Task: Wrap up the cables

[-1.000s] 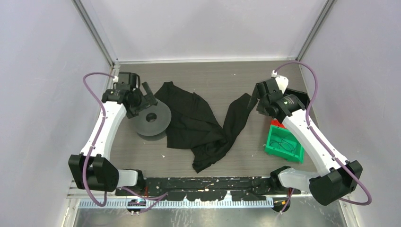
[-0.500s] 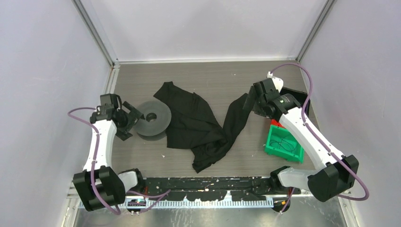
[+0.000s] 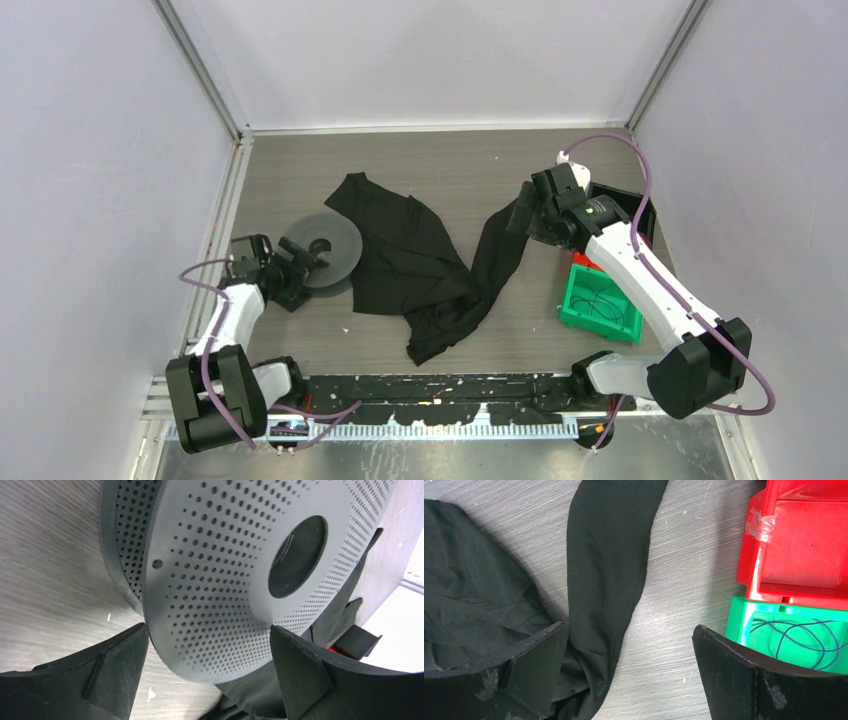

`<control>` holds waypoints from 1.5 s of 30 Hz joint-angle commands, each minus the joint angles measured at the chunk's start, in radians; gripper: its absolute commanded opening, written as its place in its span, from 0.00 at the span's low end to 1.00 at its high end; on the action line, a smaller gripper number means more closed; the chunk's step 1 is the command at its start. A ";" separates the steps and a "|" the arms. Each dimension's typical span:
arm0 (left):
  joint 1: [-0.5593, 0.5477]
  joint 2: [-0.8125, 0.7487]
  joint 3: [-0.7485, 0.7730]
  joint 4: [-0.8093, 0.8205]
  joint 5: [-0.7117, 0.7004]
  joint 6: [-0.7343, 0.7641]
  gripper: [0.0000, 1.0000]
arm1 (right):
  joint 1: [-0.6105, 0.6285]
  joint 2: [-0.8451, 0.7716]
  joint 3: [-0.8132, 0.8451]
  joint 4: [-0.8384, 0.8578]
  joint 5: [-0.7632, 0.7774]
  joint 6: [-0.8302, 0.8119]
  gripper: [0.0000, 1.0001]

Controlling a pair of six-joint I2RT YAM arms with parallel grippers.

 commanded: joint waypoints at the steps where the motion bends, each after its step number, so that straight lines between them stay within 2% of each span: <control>1: 0.011 -0.013 -0.102 0.350 0.129 -0.112 0.89 | -0.002 -0.005 0.018 0.028 -0.020 -0.018 1.00; 4: 0.011 -0.028 -0.125 0.429 0.163 -0.143 0.82 | -0.002 -0.018 0.012 0.026 -0.017 -0.021 1.00; 10: 0.011 -0.040 -0.096 0.430 0.190 -0.151 0.71 | -0.002 -0.021 0.006 0.030 -0.026 -0.021 1.00; 14: 0.011 -0.052 -0.079 0.431 0.212 -0.161 0.60 | -0.001 -0.022 0.005 0.032 -0.032 -0.016 1.00; 17: 0.011 -0.055 -0.047 0.420 0.230 -0.155 0.49 | -0.002 -0.039 -0.003 0.039 -0.030 -0.008 1.00; 26: 0.011 -0.040 0.070 0.280 0.214 -0.035 0.02 | -0.002 -0.042 -0.011 0.045 -0.039 0.002 1.00; 30: 0.009 -0.034 0.221 0.133 0.187 0.095 0.01 | 0.007 -0.066 -0.063 0.108 -0.095 0.007 1.00; 34: -0.026 0.003 0.465 -0.009 0.158 0.218 0.01 | 0.065 -0.014 -0.107 0.147 -0.124 0.024 1.00; 37: -0.122 0.035 0.629 -0.104 0.089 0.291 0.01 | 0.117 0.061 -0.118 0.158 -0.130 0.041 1.00; 40: -0.255 0.048 0.739 -0.146 -0.001 0.324 0.01 | 0.151 0.113 -0.149 0.233 -0.218 0.068 1.00; 45: -0.340 0.086 0.856 -0.149 0.025 0.303 0.00 | 0.199 0.191 -0.214 0.389 -0.357 0.144 1.00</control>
